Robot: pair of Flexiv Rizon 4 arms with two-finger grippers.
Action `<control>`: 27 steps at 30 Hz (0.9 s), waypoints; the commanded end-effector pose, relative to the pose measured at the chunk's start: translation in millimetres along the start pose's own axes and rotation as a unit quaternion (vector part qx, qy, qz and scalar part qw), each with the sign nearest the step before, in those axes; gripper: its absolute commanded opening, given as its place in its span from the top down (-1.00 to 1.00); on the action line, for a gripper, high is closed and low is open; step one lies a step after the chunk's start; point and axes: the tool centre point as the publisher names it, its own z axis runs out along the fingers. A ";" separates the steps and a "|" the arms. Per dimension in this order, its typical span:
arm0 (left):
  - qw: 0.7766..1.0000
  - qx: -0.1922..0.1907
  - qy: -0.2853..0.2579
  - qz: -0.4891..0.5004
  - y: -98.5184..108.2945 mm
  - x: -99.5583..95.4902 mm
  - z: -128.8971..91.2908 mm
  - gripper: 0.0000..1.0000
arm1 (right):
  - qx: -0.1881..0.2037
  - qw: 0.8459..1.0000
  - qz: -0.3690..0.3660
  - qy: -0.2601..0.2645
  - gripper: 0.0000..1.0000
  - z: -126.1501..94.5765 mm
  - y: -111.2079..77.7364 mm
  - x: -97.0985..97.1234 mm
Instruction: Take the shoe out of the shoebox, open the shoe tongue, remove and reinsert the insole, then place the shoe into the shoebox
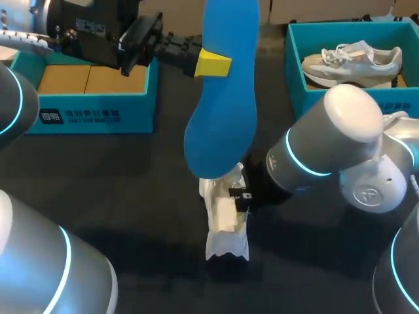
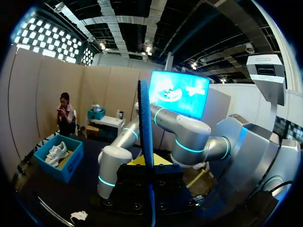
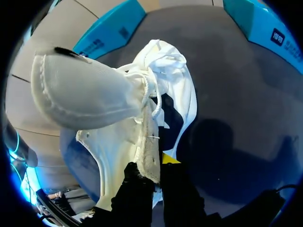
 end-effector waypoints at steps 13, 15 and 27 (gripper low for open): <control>1.000 -0.002 0.000 0.000 -1.1 -0.8 0.5 1.00 | 0.021 1.000 -0.002 0.010 1.00 13.3 1.4 -1.9; 1.000 -0.002 0.000 0.000 -1.1 -0.8 0.5 1.00 | 0.018 1.000 -0.001 0.009 -0.83 9.9 0.6 -0.3; 1.000 -0.002 0.000 0.000 -1.1 -0.8 0.5 1.00 | 0.001 0.996 -0.009 0.084 -1.00 -38.4 -8.9 5.5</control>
